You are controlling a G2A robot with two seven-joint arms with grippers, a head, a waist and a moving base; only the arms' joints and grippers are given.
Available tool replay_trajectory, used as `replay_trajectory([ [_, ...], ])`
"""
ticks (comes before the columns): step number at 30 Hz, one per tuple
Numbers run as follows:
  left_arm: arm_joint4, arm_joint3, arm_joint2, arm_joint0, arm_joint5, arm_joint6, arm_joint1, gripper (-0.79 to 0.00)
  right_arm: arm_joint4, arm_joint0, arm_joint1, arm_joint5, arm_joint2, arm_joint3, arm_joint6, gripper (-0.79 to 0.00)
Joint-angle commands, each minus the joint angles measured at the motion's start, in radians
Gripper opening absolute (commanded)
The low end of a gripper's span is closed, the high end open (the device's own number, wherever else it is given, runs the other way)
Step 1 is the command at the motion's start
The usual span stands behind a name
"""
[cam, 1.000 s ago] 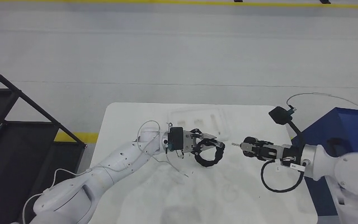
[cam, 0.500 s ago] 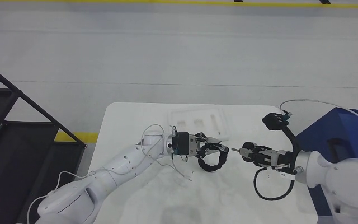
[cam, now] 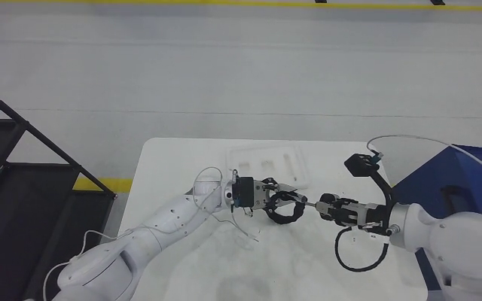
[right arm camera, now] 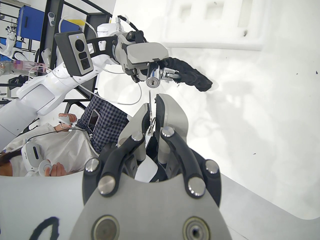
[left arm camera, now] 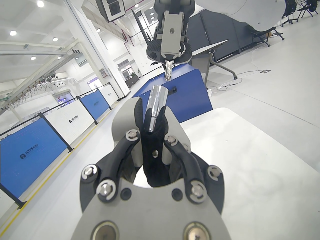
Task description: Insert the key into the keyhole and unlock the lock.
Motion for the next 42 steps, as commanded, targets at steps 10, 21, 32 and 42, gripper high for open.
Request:
replay_trajectory([
  [10,0.02,0.02,-0.004,-0.001,-0.013,0.02,-0.021,-0.785,-0.015,0.005,0.007,0.012,-0.023,0.0,-0.013,-0.785],
  [21,0.037,0.037,-0.012,0.005,-0.021,0.035,-0.035,-0.785,-0.032,0.013,0.013,0.023,-0.038,0.0,-0.025,-0.785],
  [32,0.044,0.048,-0.021,0.012,-0.038,0.047,-0.046,-0.785,-0.033,0.012,0.019,0.029,-0.031,0.0,-0.038,-0.785],
  [42,0.041,0.051,-0.032,0.018,-0.063,0.057,-0.054,-0.785,-0.03,0.006,0.024,0.028,-0.027,0.0,-0.058,-0.785],
])
